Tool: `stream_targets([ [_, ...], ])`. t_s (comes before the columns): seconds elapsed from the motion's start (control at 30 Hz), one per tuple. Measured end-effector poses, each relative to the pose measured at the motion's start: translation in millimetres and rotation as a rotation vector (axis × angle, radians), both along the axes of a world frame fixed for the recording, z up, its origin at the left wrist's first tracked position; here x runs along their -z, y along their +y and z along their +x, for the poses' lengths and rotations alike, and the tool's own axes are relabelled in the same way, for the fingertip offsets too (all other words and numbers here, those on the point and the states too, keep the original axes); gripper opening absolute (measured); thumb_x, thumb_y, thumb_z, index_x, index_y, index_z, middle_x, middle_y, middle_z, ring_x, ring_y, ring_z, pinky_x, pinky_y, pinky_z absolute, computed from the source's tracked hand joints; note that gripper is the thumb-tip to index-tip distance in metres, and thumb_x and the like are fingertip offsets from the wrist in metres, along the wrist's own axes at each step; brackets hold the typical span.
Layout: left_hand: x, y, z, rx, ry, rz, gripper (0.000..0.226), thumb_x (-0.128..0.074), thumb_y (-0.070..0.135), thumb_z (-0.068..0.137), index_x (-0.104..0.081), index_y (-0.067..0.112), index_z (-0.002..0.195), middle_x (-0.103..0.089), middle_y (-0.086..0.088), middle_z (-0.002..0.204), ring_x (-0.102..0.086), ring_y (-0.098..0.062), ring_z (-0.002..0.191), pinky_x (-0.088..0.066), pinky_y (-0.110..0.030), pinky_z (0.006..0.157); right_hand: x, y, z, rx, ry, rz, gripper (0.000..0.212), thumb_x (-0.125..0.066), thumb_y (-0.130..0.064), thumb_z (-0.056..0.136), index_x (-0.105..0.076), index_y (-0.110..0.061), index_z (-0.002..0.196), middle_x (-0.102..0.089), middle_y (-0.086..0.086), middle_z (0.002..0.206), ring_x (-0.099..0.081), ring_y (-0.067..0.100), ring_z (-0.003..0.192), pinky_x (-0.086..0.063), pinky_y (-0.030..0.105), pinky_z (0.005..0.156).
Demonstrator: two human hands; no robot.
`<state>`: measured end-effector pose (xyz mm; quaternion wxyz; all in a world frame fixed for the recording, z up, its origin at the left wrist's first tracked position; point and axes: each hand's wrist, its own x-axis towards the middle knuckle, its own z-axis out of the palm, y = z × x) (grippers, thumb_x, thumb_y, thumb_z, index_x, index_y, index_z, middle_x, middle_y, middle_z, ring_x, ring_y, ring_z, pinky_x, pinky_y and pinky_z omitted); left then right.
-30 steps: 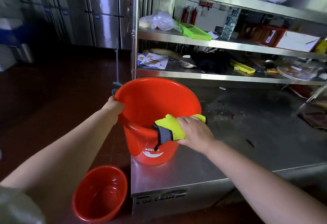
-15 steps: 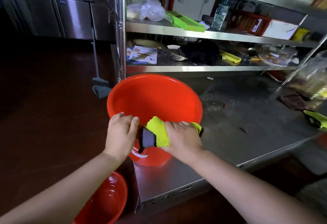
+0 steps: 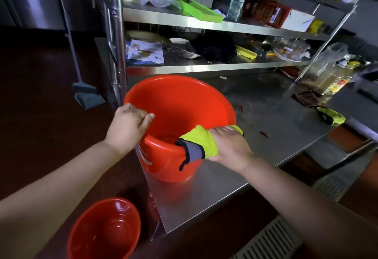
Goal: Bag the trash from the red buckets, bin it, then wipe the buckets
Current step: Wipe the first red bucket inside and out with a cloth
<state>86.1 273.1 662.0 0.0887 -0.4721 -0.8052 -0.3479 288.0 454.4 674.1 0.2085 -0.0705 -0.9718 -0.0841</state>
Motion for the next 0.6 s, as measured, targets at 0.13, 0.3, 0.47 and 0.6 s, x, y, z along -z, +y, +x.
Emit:
stream_targets([
  [0.13, 21, -2, 49, 0.065, 0.145, 0.036, 0.036, -0.034, 0.033, 0.093, -0.044, 0.02, 0.061, -0.048, -0.001, 0.057, -0.05, -0.03, 0.068, -0.034, -0.037, 0.078, 11, -32, -14, 0.095, 0.079, 0.025, 0.039, -0.078, -0.042, 0.047, -0.05, -0.02, 0.063, -0.054, -0.004, 0.052, -0.058, 0.021, 0.048, -0.041, 0.025, 0.051],
  [0.3, 22, 0, 29, 0.1, 0.083, 0.145, 0.04, -0.036, 0.033, 0.09, -0.043, 0.018, 0.053, -0.042, 0.007, 0.054, -0.052, -0.027, 0.067, -0.025, -0.029, 0.076, 14, -34, -16, 0.031, 0.09, -0.01, 0.04, -0.08, -0.041, 0.049, -0.05, -0.018, 0.063, -0.053, -0.004, 0.053, -0.057, 0.02, 0.048, -0.042, 0.026, 0.052],
  [0.47, 19, 7, -2, 0.155, 0.031, 0.134, 0.045, -0.038, 0.036, 0.087, -0.039, 0.014, 0.048, -0.039, 0.003, 0.049, -0.05, -0.023, 0.064, -0.029, -0.03, 0.081, 2, -10, -13, -0.097, 0.017, 0.021, 0.055, -0.088, -0.047, 0.04, -0.058, -0.012, 0.069, -0.061, -0.003, 0.06, -0.061, 0.017, 0.055, -0.042, 0.025, 0.058],
  [0.6, 15, 12, -24, 0.153, 0.024, 0.085, 0.043, -0.039, 0.037, 0.081, -0.041, 0.01, 0.046, -0.042, -0.001, 0.048, -0.043, -0.017, 0.063, -0.032, -0.031, 0.083, -5, 13, -15, -0.106, -0.154, 0.03, 0.07, -0.088, -0.058, 0.033, -0.059, -0.009, 0.074, -0.063, 0.001, 0.066, -0.064, 0.02, 0.06, -0.046, 0.022, 0.058],
])
